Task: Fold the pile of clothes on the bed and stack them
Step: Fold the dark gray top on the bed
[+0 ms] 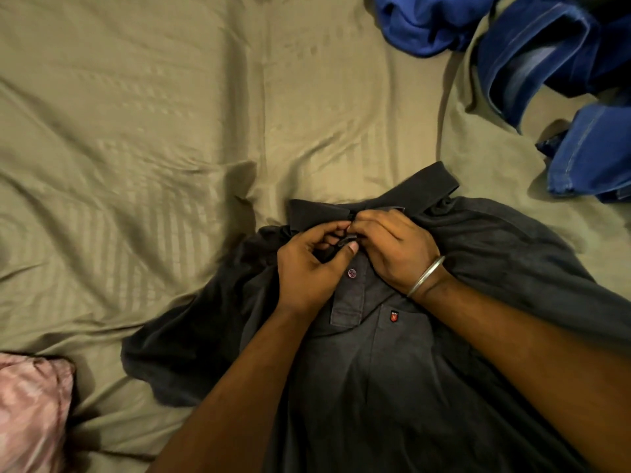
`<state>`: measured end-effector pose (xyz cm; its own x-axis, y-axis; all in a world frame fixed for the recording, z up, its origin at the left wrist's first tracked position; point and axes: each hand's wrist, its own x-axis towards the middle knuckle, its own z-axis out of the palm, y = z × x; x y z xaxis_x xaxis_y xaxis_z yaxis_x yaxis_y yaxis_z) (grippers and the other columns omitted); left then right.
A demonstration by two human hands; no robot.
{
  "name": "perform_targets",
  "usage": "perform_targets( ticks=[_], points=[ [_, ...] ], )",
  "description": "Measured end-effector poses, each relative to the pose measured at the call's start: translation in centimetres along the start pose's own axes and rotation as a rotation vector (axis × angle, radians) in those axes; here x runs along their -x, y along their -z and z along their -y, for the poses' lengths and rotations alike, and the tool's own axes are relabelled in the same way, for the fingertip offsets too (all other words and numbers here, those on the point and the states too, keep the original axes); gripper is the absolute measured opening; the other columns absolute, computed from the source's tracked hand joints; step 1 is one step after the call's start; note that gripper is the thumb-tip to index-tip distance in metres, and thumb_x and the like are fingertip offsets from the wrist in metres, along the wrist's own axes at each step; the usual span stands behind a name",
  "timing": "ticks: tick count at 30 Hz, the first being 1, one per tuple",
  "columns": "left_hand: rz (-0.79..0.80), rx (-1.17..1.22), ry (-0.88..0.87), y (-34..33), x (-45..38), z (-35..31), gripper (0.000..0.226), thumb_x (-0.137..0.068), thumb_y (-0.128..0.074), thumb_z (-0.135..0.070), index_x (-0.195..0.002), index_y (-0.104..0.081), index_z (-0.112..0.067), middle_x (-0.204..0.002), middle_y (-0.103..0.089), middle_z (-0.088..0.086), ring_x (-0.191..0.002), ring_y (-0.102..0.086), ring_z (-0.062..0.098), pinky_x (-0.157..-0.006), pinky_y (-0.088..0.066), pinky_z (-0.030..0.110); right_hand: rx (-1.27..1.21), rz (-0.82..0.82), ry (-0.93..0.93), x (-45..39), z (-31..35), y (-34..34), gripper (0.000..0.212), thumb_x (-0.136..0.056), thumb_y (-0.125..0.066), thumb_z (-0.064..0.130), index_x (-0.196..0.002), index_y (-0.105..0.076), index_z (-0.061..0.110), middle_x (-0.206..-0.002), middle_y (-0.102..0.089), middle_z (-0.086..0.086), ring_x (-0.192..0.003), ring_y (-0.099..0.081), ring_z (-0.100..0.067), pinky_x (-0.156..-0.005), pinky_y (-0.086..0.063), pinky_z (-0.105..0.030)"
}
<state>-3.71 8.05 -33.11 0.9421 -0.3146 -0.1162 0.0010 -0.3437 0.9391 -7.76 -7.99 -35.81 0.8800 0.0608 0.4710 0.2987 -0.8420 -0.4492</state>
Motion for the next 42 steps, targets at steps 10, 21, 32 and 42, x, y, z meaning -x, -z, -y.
perform_targets(
  ticks=[10, 21, 32, 42],
  points=[
    [-0.063, 0.013, 0.077, -0.4, -0.1, -0.1, 0.026, -0.081, -0.074, -0.004, -0.104, -0.077, -0.015, -0.091, -0.076, -0.008, -0.079, -0.071, 0.012, -0.079, -0.057, 0.023, -0.132, -0.006, -0.052, -0.1, 0.2, 0.4, 0.01, -0.084, -0.065, -0.003, -0.094, -0.065, -0.002, -0.101, -0.069, -0.014, -0.093, -0.066, -0.03, -0.086, -0.053, -0.035],
    [-0.129, -0.121, 0.053, -0.9, 0.1, -0.7, 0.025, -0.075, -0.077, -0.007, -0.098, -0.077, -0.016, -0.084, -0.075, -0.007, -0.073, -0.069, 0.005, -0.076, -0.058, 0.025, -0.119, 0.018, -0.071, -0.1, 0.4, 0.5, 0.012, -0.086, -0.059, -0.003, -0.096, -0.064, 0.001, -0.104, -0.069, -0.013, -0.091, -0.065, -0.032, -0.079, -0.054, -0.037],
    [0.013, -0.551, -0.13, -0.1, -0.7, -1.8, 0.02, -0.084, -0.071, -0.025, -0.101, -0.072, -0.015, -0.093, -0.071, 0.001, -0.081, -0.064, 0.012, -0.077, -0.052, 0.024, -0.12, 0.017, -0.108, -0.2, 0.3, 0.5, 0.025, -0.082, -0.062, -0.003, -0.107, -0.065, -0.005, -0.105, -0.066, -0.018, -0.099, -0.062, -0.03, -0.093, -0.049, -0.031],
    [0.118, -0.445, -0.016, 1.6, -1.7, -3.6, 0.02, -0.084, -0.07, -0.011, -0.103, -0.077, -0.015, -0.098, -0.076, -0.001, -0.088, -0.068, 0.003, -0.082, -0.05, 0.01, -0.067, -0.039, -0.009, 0.3, -0.2, 0.0, 0.015, -0.09, -0.062, 0.001, -0.1, -0.068, -0.008, -0.101, -0.065, -0.024, -0.085, -0.062, -0.038, -0.08, -0.049, -0.038]
  ],
)
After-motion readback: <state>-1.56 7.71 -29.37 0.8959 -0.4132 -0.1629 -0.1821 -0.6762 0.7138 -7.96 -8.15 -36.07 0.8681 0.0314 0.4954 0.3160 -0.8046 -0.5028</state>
